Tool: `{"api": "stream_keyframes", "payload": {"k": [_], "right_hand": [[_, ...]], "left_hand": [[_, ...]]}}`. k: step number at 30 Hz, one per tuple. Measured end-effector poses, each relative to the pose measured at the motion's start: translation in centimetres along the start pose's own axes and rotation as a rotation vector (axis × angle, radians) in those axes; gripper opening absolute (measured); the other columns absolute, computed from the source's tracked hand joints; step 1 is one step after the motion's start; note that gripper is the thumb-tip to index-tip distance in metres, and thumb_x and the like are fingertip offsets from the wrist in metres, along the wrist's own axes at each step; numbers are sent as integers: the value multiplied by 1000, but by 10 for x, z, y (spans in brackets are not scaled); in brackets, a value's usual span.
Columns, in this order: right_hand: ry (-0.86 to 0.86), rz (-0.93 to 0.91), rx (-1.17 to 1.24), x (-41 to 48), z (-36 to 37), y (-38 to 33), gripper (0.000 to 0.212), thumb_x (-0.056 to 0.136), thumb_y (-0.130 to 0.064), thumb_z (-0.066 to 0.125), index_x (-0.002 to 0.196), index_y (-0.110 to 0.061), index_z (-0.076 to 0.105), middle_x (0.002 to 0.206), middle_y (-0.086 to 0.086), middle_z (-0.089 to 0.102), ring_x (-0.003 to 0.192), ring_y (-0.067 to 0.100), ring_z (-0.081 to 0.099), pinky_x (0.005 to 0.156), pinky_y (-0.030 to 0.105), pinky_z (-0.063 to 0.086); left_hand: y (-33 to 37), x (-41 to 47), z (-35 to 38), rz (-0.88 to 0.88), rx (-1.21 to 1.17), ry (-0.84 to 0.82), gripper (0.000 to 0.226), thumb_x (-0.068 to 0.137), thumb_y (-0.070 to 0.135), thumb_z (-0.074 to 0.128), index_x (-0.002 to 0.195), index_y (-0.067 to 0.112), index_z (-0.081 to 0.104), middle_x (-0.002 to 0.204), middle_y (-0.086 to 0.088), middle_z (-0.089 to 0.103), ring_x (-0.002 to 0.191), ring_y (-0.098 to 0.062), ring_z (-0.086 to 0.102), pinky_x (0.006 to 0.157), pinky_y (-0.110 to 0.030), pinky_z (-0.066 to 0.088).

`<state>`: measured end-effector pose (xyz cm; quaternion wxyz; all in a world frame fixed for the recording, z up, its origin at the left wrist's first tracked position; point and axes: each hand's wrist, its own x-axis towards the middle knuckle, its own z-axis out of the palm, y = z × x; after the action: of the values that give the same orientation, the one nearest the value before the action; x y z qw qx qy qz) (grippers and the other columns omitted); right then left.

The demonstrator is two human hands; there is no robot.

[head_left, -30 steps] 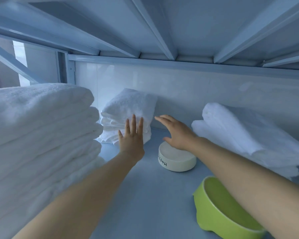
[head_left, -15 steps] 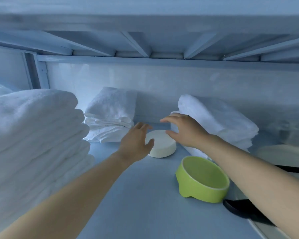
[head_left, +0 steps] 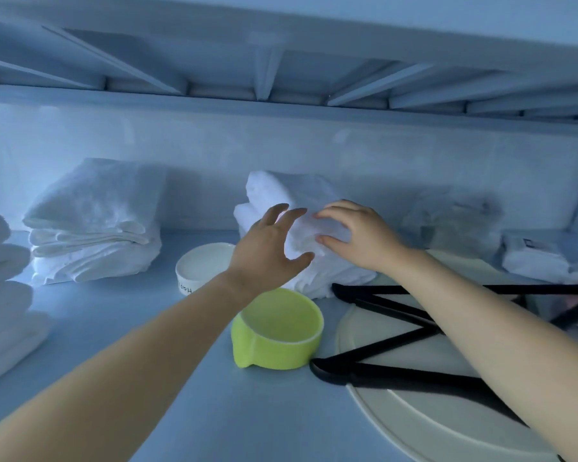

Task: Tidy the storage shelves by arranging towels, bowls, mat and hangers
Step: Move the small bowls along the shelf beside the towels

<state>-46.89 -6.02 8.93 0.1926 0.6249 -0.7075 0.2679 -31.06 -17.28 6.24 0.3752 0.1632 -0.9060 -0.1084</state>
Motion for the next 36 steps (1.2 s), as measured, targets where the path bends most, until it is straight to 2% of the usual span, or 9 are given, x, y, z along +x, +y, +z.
{"api": "stream_keyframes", "payload": {"k": [6,10,13,16,20,24,31,33,36], "right_hand": [[-61,-14,9,-3,1,43,56,71,-40,77,120,-19,59,125,-3,55,113,16,54,96,31,43],[-111,-46,-6,-3,8,70,76,63,-43,82,131,-29,50,140,-6,43,128,12,41,103,20,30],[-157,-109,-88,-2,15,83,92,59,-40,83,138,-39,36,148,-8,29,136,12,28,109,35,29],[-177,-158,-108,-2,19,91,101,59,-33,84,142,-39,27,151,-7,21,139,14,20,106,46,34],[-137,-227,-103,-5,31,96,104,62,-26,84,145,-35,22,152,-4,18,140,16,16,98,32,39],[-101,-229,-124,0,42,93,102,66,-24,81,146,-36,19,153,-4,17,140,15,12,90,32,44],[-194,-252,-54,17,45,87,99,74,-18,75,147,-36,11,156,-9,10,142,9,12,100,33,42],[-178,-232,-10,17,42,94,91,74,-16,75,146,-29,20,156,-7,12,141,12,18,103,31,38],[-112,-144,50,16,39,103,83,71,-21,79,141,-29,34,154,-3,20,139,17,25,105,26,29]], "left_hand": [[17,14,29,-27,170,-113,90,61,48,79,138,35,34,150,5,20,136,-21,25,96,-35,44],[20,18,38,-50,294,-174,100,53,37,85,136,29,29,144,0,20,132,-24,25,86,-41,51],[21,20,44,-90,391,-186,102,53,31,85,134,27,24,142,-1,17,129,-25,25,76,-40,55],[19,22,50,-109,444,-177,101,54,26,83,135,27,22,141,-2,15,129,-25,24,69,-37,56],[12,22,56,-136,437,-168,101,54,23,83,134,29,21,142,1,12,131,-24,20,63,-36,56],[-2,27,55,-152,447,-155,98,54,21,82,132,30,24,143,4,14,131,-21,22,61,-33,53],[-18,33,39,-246,581,-127,94,58,20,84,133,25,27,148,1,14,138,-26,14,83,-42,51],[-15,34,43,-211,671,-132,97,62,28,83,137,21,22,153,-1,7,143,-25,1,107,-45,33],[-8,37,50,-142,720,-124,108,64,39,81,145,18,12,155,1,11,143,-18,9,113,-44,16]]}}
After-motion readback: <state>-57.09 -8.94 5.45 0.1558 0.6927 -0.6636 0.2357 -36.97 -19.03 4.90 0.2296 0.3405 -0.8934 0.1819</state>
